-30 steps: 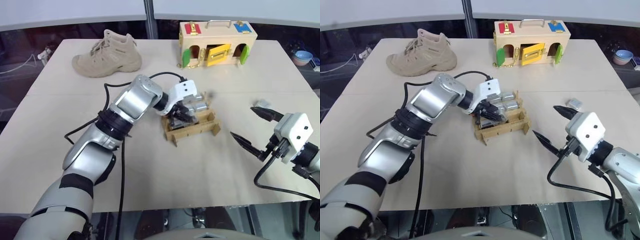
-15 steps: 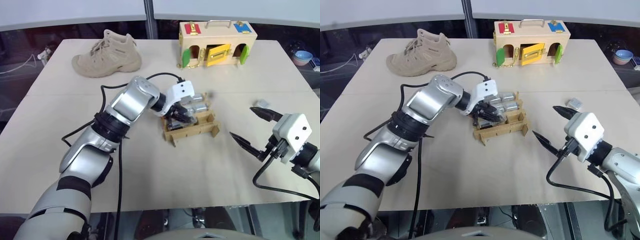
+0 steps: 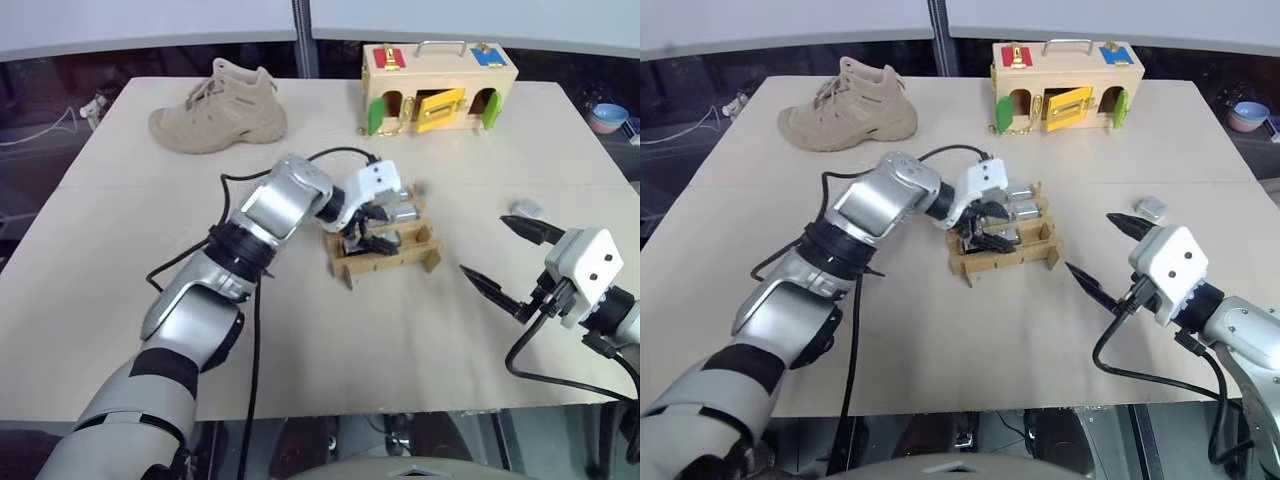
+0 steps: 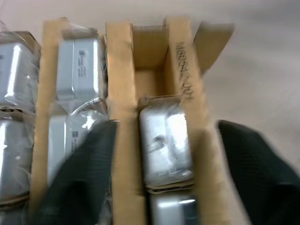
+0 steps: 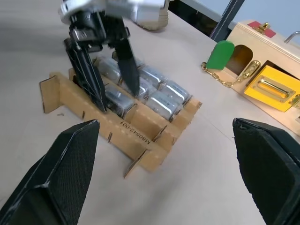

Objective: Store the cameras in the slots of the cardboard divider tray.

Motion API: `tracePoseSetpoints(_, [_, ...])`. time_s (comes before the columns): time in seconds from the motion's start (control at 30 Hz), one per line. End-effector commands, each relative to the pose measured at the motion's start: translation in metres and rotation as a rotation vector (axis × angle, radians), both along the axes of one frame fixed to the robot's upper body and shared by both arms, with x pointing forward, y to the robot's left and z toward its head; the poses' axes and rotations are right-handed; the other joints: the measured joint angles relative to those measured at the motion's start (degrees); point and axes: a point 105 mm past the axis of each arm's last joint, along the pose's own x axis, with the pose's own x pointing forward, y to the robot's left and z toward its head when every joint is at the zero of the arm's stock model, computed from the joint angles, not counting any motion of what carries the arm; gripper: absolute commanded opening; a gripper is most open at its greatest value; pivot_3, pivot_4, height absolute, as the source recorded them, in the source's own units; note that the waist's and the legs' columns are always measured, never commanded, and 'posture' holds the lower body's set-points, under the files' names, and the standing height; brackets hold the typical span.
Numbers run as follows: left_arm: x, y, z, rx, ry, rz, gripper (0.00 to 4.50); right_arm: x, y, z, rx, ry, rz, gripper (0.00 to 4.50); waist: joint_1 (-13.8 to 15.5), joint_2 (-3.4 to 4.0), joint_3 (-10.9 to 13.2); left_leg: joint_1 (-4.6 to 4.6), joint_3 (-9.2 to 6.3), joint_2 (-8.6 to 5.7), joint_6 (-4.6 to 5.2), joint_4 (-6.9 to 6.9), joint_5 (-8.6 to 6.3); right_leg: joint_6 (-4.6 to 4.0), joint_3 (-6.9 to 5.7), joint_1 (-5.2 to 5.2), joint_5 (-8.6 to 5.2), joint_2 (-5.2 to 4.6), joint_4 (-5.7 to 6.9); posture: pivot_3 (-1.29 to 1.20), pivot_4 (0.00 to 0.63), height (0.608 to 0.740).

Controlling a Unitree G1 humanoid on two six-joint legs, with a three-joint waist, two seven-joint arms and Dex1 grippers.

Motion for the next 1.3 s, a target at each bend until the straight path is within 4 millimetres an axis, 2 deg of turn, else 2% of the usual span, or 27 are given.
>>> tracePoseSetpoints(0.03, [-0.021,0.015,0.045,-0.186,-0.086,-0.007,4.21,0.022,-0.021,0.007,0.016,-0.020,-0.206,4.50,-0.4,0.04,0.0,0.02,0.01,0.02,-0.01,-0.01,0.00,-0.05,0.04,-0.01,0.02,-0.02,0.02,0.00,0.150,0.740])
tracePoseSetpoints(0.1, [-0.039,0.026,0.051,-0.318,-0.125,-0.049,4.21,0.041,-0.042,0.001,0.043,0.033,-0.362,4.50,-0.5,0.19,-0.1,0.09,0.01,0.03,-0.02,-0.07,0.01,-0.06,0.08,0.00,0.03,-0.06,0.02,0.00,0.150,0.740])
tracePoseSetpoints(0.2, [-0.055,0.050,0.050,-0.426,-0.103,-0.024,4.21,0.064,-0.066,-0.007,0.076,0.124,-0.526,4.50,-0.2,0.25,-0.1,0.18,0.09,0.02,-0.04,-0.12,0.01,-0.09,0.16,0.01,0.04,-0.12,0.13,0.00,0.150,0.740])
tracePoseSetpoints(0.23, [-0.061,0.058,0.051,-0.471,-0.077,-0.010,4.36,0.074,-0.078,-0.008,0.098,0.132,-0.609,4.50,0.0,0.22,-0.1,0.13,0.05,0.02,-0.05,-0.10,0.02,-0.09,0.08,-0.02,0.04,-0.12,0.14,0.00,0.150,0.740])
tracePoseSetpoints(0.3, [-0.071,0.073,0.048,-0.522,-0.113,0.022,4.36,0.095,-0.098,-0.007,0.165,0.149,-0.752,4.50,0.0,0.20,-0.1,0.10,0.02,0.02,-0.06,-0.03,0.03,-0.10,0.03,-0.02,0.04,-0.14,0.16,0.00,0.150,0.740])
tracePoseSetpoints(0.37, [-0.076,0.079,0.044,-0.544,-0.158,0.066,4.36,0.109,-0.105,-0.009,0.211,0.170,-0.814,4.50,0.0,0.21,-0.1,0.12,0.08,-0.02,-0.06,-0.03,0.03,-0.09,0.07,0.01,0.04,-0.19,0.14,0.00,0.150,0.740])
tracePoseSetpoints(0.47, [-0.086,0.085,0.027,-0.514,-0.157,0.123,4.36,0.129,-0.117,-0.016,0.253,0.211,-0.949,4.50,0.1,0.20,-0.1,0.12,0.06,-0.06,-0.06,-0.05,0.03,-0.09,0.06,0.03,0.05,-0.19,0.11,0.00,0.150,0.740])
tracePoseSetpoints(0.57, [-0.091,0.084,0.020,-0.532,-0.156,0.170,4.36,0.141,-0.116,-0.022,0.364,0.276,-0.988,4.50,0.3,0.20,-0.1,0.10,0.03,-0.06,-0.06,-0.10,0.03,-0.10,0.03,0.01,0.05,-0.19,0.12,0.00,0.150,0.740])
tracePoseSetpoints(0.77, [-0.095,0.087,0.016,-0.542,-0.172,0.227,4.36,0.152,-0.114,-0.039,0.479,0.360,-1.131,4.50,0.1,0.22,-0.1,0.10,0.03,-0.06,-0.06,-0.15,0.02,-0.11,0.02,0.01,0.06,-0.21,0.12,0.00,0.150,0.740])
tracePoseSetpoints(0.97, [-0.098,0.088,0.016,-0.544,-0.178,0.243,4.36,0.164,-0.107,-0.050,0.514,0.399,-1.173,4.50,-0.4,0.23,-0.1,0.10,0.04,-0.06,-0.06,-0.17,0.03,-0.11,0.02,0.01,0.06,-0.19,0.12,0.00,0.150,0.740])
tracePoseSetpoints(1.2, [-0.099,0.091,0.017,-0.536,-0.189,0.251,4.36,0.172,-0.109,-0.057,0.529,0.409,-1.182,4.50,-0.5,0.24,-0.2,0.11,0.04,-0.06,-0.06,-0.21,0.02,-0.11,0.03,0.01,0.06,-0.18,0.10,0.00,0.150,0.740])
tracePoseSetpoints(1.23, [-0.100,0.091,0.017,-0.541,-0.189,0.253,4.50,0.173,-0.108,-0.059,0.524,0.413,-1.181,4.00,-0.5,0.24,-0.2,0.11,0.04,-0.06,-0.06,-0.21,0.02,-0.11,0.03,0.01,0.06,-0.18,0.09,0.00,0.150,0.740])
tracePoseSetpoints(1.27, [-0.100,0.092,0.018,-0.548,-0.186,0.256,4.50,0.173,-0.108,-0.060,0.523,0.416,-1.180,3.78,-0.5,0.24,-0.2,0.11,0.04,-0.06,-0.06,-0.22,0.02,-0.11,0.03,0.01,0.06,-0.18,0.08,0.00,0.150,0.740])
tracePoseSetpoints(1.3, [-0.101,0.092,0.018,-0.549,-0.187,0.252,4.50,0.173,-0.108,-0.061,0.511,0.416,-1.178,3.33,-0.4,0.24,-0.2,0.11,0.04,-0.06,-0.06,-0.22,0.02,-0.11,0.03,0.01,0.06,-0.19,0.08,0.00,0.150,0.740])
